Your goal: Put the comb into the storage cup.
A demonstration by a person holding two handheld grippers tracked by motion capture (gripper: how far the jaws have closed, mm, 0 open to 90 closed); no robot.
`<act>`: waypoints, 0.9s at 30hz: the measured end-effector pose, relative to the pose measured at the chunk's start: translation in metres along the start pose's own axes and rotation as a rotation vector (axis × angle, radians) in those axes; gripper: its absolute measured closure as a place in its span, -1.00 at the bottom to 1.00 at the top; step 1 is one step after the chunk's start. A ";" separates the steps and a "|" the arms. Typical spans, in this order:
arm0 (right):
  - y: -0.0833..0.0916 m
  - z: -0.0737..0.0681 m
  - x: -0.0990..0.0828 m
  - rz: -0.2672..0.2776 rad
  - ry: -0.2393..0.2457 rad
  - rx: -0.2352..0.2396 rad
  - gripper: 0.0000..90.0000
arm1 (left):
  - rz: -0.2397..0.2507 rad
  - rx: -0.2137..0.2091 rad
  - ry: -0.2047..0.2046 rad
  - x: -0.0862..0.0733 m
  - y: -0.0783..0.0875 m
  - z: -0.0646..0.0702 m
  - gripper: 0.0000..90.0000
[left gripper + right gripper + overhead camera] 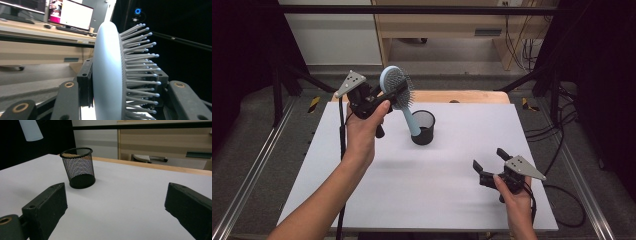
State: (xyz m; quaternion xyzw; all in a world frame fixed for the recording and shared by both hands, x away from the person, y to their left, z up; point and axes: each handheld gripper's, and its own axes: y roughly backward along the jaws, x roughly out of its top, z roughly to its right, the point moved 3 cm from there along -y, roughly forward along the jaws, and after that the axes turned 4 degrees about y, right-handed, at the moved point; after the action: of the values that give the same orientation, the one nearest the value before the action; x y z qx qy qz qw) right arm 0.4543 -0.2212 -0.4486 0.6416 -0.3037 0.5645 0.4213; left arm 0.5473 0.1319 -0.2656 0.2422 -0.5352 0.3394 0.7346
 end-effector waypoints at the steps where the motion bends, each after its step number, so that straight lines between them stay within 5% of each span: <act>1: 0.000 0.000 0.000 0.000 -0.008 -0.001 -0.90 | -0.002 0.012 -0.005 -0.001 0.000 -0.001 0.11; 5: 0.001 -0.003 0.001 0.012 -0.004 -0.003 -0.89 | -0.038 0.049 -0.057 -0.007 -0.002 0.001 0.11; 27: 0.003 -0.008 -0.001 -0.003 0.043 -0.030 -0.91 | -0.008 0.044 -0.049 -0.008 -0.025 0.015 0.10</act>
State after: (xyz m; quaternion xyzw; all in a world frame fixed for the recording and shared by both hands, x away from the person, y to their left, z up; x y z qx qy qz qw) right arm 0.4474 -0.2161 -0.4493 0.6236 -0.3021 0.5728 0.4380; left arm 0.5553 0.1036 -0.2683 0.2688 -0.5446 0.3423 0.7170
